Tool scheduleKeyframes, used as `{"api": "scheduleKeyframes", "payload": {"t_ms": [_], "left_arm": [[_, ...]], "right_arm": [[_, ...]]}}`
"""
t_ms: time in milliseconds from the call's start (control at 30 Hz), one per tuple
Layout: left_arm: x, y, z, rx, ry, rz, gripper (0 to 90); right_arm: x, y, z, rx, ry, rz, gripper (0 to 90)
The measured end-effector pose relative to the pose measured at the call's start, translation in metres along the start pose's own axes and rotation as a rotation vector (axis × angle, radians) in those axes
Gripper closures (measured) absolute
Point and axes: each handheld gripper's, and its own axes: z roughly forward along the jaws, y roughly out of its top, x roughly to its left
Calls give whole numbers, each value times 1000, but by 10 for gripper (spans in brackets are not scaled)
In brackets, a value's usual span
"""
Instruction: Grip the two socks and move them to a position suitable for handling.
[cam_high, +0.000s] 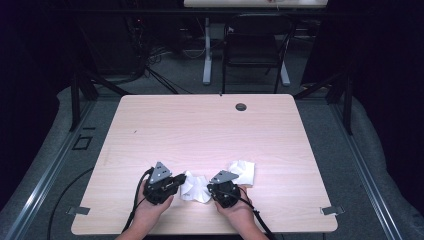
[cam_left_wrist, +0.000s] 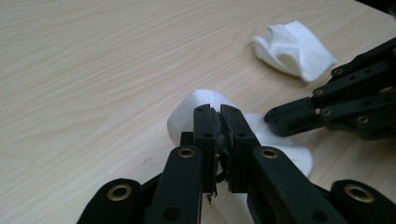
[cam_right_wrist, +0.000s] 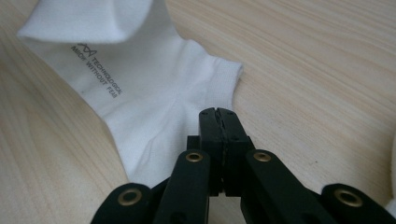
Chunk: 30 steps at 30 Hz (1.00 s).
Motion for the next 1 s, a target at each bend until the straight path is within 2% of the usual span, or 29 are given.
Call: {"api": "scheduleKeyframes", "payload": {"t_ms": [33, 100, 267, 333, 367, 467, 533, 600, 700, 833, 900, 1000], "left_arm": [[3, -2, -2, 2, -2, -14, 848], [5, -4, -4, 6, -2, -15, 843], [13, -13, -10, 27, 15, -19, 816], [16, -17, -12, 28, 41, -13, 778], [19, -17, -15, 19, 49, -20, 743], [21, -14, -20, -1, 50, -34, 718], [23, -10, -24, -23, 49, -34, 709], [23, -10, -26, -22, 48, -23, 708], [24, -14, -22, -1, 52, -17, 690], [28, -25, -11, 74, 65, -8, 684], [28, -30, -5, 118, 80, 9, 679], [28, -33, -1, 142, 96, 26, 676]], "right_arm": [[0, 0, -1, 6, -1, 3, 900], [-1, -2, -2, 2, 10, 12, 900], [0, -2, -3, 6, 4, 3, 900], [0, -2, -3, 7, 0, -4, 900], [-1, -2, -3, 5, 5, -1, 900], [-1, -2, -2, 6, 9, 3, 900], [-2, -2, -2, 7, 12, 6, 900], [-1, -2, -2, 6, 12, 7, 900], [-1, -2, -2, 4, 13, 5, 900], [-2, -2, -2, 3, 13, 4, 900], [-2, -3, -3, 3, 13, 6, 900], [-2, -3, -3, 4, 15, 9, 900]]}}
